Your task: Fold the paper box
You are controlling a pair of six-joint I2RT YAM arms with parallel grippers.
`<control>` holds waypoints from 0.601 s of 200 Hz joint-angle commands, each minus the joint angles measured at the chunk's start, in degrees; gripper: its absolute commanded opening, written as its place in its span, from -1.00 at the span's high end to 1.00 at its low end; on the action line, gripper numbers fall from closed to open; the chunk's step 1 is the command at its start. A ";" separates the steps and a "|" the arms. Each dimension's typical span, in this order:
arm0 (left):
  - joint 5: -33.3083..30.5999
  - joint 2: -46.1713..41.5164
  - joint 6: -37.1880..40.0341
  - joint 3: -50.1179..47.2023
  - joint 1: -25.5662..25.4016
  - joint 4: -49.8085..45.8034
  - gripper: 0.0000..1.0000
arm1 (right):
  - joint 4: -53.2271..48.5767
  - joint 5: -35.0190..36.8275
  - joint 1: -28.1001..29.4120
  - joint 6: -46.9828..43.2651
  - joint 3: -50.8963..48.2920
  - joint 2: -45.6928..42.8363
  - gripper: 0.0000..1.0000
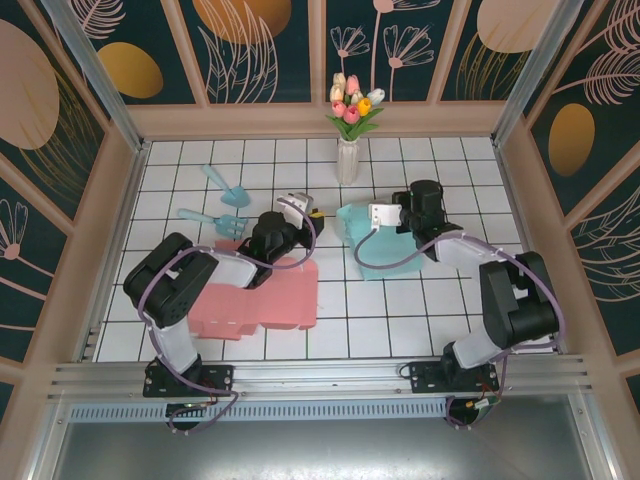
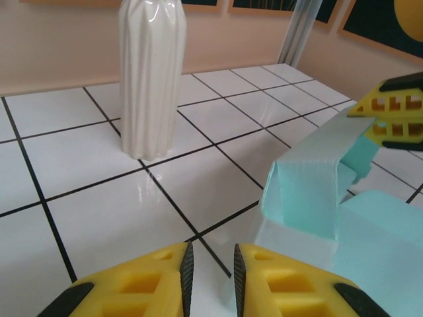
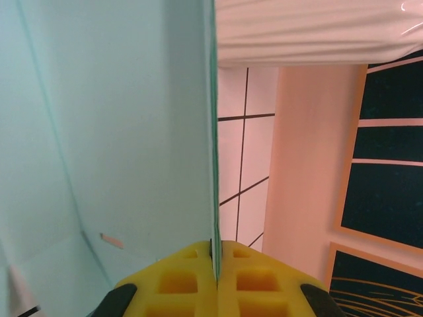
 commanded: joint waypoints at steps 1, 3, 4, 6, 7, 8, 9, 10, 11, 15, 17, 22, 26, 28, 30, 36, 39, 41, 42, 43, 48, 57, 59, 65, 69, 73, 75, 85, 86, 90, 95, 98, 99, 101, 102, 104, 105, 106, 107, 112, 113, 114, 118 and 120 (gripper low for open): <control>1.35 1.87 1.34 1.05 1.18 1.93 0.47 | -3.65 0.03 -0.85 -0.27 2.54 3.08 1.00; 1.51 2.07 1.27 1.12 1.34 1.97 0.47 | -3.71 0.01 -0.91 -0.27 2.76 3.26 1.00; 1.55 2.13 1.21 1.15 1.34 1.97 0.47 | -3.76 0.01 -0.89 -0.27 2.86 3.33 1.00; 1.70 2.31 1.13 1.21 1.58 2.04 0.47 | -3.84 0.01 -0.88 -0.27 3.04 3.56 1.00; 1.82 2.42 1.05 1.24 1.63 2.10 0.47 | -3.83 -0.04 -0.87 -0.27 3.13 3.61 1.00; 1.88 2.44 1.02 1.29 1.66 2.13 0.47 | -3.87 -0.02 -0.87 -0.23 3.22 3.73 1.00; 2.00 2.49 0.96 1.32 1.71 2.14 0.47 | -3.93 0.00 -0.87 -0.25 3.26 3.83 1.00; 2.15 2.60 0.92 1.38 1.79 2.15 0.47 | -3.96 -0.04 -0.87 -0.26 3.37 3.92 1.00; 2.27 2.66 0.82 1.41 1.91 2.19 0.48 | -3.97 -0.06 -0.87 -0.27 3.47 3.97 1.00; 2.88 3.05 0.51 1.60 2.28 2.39 0.48 | -4.05 0.00 -0.87 -0.27 3.75 4.27 1.00; 3.23 3.17 0.34 1.65 2.43 2.45 0.48 | -4.07 -0.04 -0.89 -0.27 3.92 4.41 1.00; 4.21 3.59 0.00 1.87 2.76 2.76 0.48 | -4.20 -0.08 -0.87 -0.27 4.25 4.82 1.00; 4.98 3.91 -0.19 1.94 2.94 3.10 0.48 | -4.32 -0.21 -0.90 -0.27 4.49 5.08 1.00; 5.30 4.07 -0.28 2.05 3.03 3.22 0.48 | -4.44 -0.29 -0.88 -0.27 4.66 5.14 1.00; 5.66 4.15 -0.32 2.07 3.08 3.39 0.48 | -4.52 -0.33 -0.87 -0.27 4.76 5.18 1.00; 6.76 4.64 -0.35 2.39 3.18 3.61 0.47 | -4.69 -0.52 -0.87 -0.19 5.09 5.47 1.00; 7.44 4.91 -0.29 2.61 3.18 3.64 0.46 | -4.76 -0.52 -0.88 -0.23 5.20 5.65 1.00; 7.82 5.07 -0.24 2.74 3.18 3.62 0.46 | -4.82 -0.56 -0.87 -0.26 5.25 5.68 1.00; 8.14 5.12 -0.24 2.84 3.22 3.59 0.45 | -4.76 -0.54 -0.87 -0.22 5.29 5.73 1.00; 8.43 5.20 -0.25 2.97 3.20 3.58 0.44 | -4.72 -0.53 -0.87 -0.25 5.35 5.80 1.00; 9.77 5.77 -0.33 3.47 3.23 3.47 0.41 | -4.51 -0.52 -0.94 -0.26 5.42 5.87 1.00; 12.50 6.71 -0.57 4.51 3.20 3.30 0.37 | -4.34 -0.58 -0.91 -0.20 5.66 6.19 1.00; 13.22 6.92 -0.70 4.80 3.23 3.36 0.36 | -4.28 -0.60 -0.88 -0.19 5.72 6.21 1.00; 14.88 7.60 -1.08 5.46 3.19 3.37 0.34 | -4.13 -0.61 -0.89 -0.18 5.81 6.37 1.00; 15.80 8.02 -1.34 5.81 3.18 3.47 0.32 | -4.08 -0.72 -0.88 -0.14 5.91 6.37 1.00; 16.56 8.45 -1.60 6.26 3.18 3.47 0.31 | -4.08 -0.74 -0.87 -0.10 5.94 6.44 1.00; 16.85 8.72 -1.71 6.45 3.18 3.54 0.31 | -4.08 -0.75 -0.94 -0.03 5.90 6.47 1.00; 17.83 9.46 -2.07 7.14 3.20 3.75 0.29 | -4.00 -0.79 -0.91 0.14 5.89 6.56 1.00; 17.89 9.52 -2.13 7.19 3.23 3.79 0.29 | -3.99 -0.79 -0.93 0.11 5.92 6.56 1.00; 18.09 9.70 -2.18 7.30 3.21 3.84 0.27 | -3.91 -0.91 -0.87 0.28 5.94 6.56 1.00; 18.27 9.87 -2.18 7.41 3.18 3.89 0.26 | -3.74 -0.88 -0.91 0.41 5.84 6.62 1.00; 18.33 9.90 -2.18 7.37 3.22 3.96 0.25 | -3.66 -0.90 -0.89 0.54 5.75 6.62 1.00; 18.35 9.87 -2.18 7.35 3.24 3.98 0.25 | -3.61 -0.93 -0.92 0.53 5.72 6.59 1.00; 18.33 9.84 -2.18 7.35 3.22 3.99 0.25 | -3.54 -0.93 -0.95 0.59 5.67 6.60 1.00; 18.36 9.84 -2.18 7.30 3.20 4.04 0.25 | -3.55 -0.90 -0.95 0.64 5.63 6.58 1.00; 18.38 9.84 -2.12 7.21 3.21 4.05 0.25 | -3.48 -0.92 -0.96 0.68 5.58 6.64 1.00; 18.38 9.75 -2.06 7.18 3.19 4.03 0.24 | -3.43 -0.94 -0.96 0.69 5.54 6.60 1.00; 18.34 9.75 -2.03 7.12 3.23 4.06 0.24 | -3.40 -0.91 -0.91 0.69 5.48 6.63 1.00; 18.40 9.66 -2.02 7.05 3.25 4.12 0.24 | -3.34 -0.93 -0.94 0.74 5.45 6.60 1.00; 18.30 9.57 -1.85 6.83 3.19 4.32 0.24 | -3.07 -0.98 -0.93 0.78 5.25 6.59 1.00; 18.25 9.53 -1.75 6.77 3.18 4.34 0.24 | -3.05 -0.97 -0.95 0.78 5.20 6.62 1.00; 18.27 9.46 -1.75 6.70 3.18 4.34 0.24 | -3.03 -0.97 -0.91 0.78 5.18 6.68 1.00; 18.13 9.41 -1.66 6.53 3.22 4.36 0.23 | -2.94 -1.08 -1.00 0.86 5.09 6.74 1.00; 18.08 9.33 -1.59 6.49 3.23 4.35 0.23 | -2.94 -1.06 -0.97 0.82 4.98 6.72 1.00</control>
